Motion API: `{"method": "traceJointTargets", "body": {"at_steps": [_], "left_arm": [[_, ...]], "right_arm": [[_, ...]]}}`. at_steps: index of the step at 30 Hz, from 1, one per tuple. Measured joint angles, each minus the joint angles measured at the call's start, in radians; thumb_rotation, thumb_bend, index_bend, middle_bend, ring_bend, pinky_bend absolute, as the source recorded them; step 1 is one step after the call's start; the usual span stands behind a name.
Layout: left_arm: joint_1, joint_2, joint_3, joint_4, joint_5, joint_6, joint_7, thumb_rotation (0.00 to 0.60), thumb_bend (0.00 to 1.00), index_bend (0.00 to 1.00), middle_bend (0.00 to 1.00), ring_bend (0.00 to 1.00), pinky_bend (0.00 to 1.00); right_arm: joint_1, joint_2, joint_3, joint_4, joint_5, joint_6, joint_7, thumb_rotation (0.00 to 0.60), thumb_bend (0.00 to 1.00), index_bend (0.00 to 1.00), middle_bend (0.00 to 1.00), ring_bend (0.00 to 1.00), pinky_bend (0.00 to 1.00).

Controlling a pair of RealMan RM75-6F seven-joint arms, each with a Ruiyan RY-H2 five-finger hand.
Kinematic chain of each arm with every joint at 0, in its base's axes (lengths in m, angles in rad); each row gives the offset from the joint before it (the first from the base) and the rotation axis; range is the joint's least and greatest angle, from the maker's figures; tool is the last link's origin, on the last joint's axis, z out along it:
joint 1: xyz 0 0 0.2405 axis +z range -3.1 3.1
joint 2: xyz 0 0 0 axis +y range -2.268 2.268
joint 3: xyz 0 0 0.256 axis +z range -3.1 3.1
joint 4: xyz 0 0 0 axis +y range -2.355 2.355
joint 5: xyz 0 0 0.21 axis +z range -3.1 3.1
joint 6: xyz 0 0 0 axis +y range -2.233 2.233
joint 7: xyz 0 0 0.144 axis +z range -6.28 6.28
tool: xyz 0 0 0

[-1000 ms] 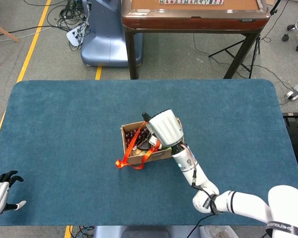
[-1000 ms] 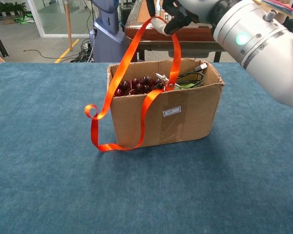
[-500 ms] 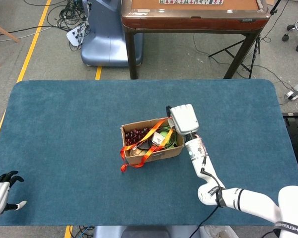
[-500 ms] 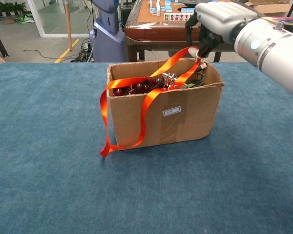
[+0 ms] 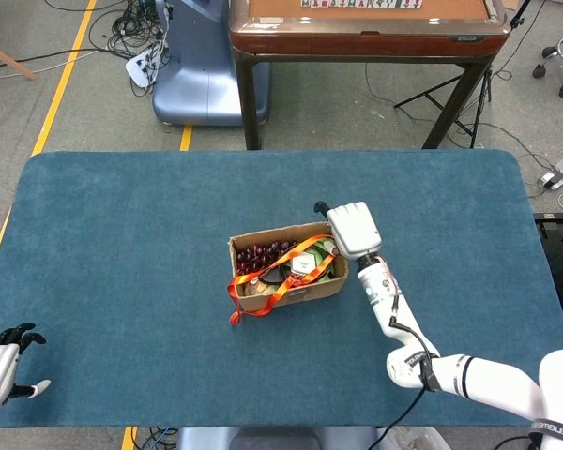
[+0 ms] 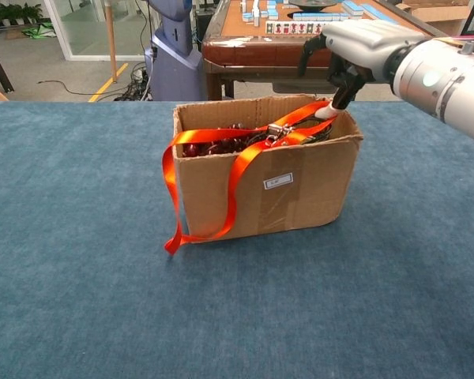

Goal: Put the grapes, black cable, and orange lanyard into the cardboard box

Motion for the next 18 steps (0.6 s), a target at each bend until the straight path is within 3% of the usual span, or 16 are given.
{"method": "traceJointTargets", "body": {"at_steps": [13, 18], "left_arm": [[-0.002, -0.003, 0.001, 0.002, -0.001, -0.003, 0.002, 0.600, 0.01, 0.34, 0.17, 0.16, 0.36], [-0.003, -0.004, 0.001, 0.002, 0.000, -0.003, 0.005, 0.600, 0.01, 0.34, 0.17, 0.16, 0.36]], "right_arm": [[-0.013, 0.063, -0.017, -0.140, -0.101, 0.077, 0.053, 0.600, 0.00, 0.19, 0.95, 0.94, 1.00], [-0.020, 0.075, -0.042, -0.173, -0.192, 0.119, 0.050, 0.600, 0.00, 0.19, 0.95, 0.94, 1.00]]}}
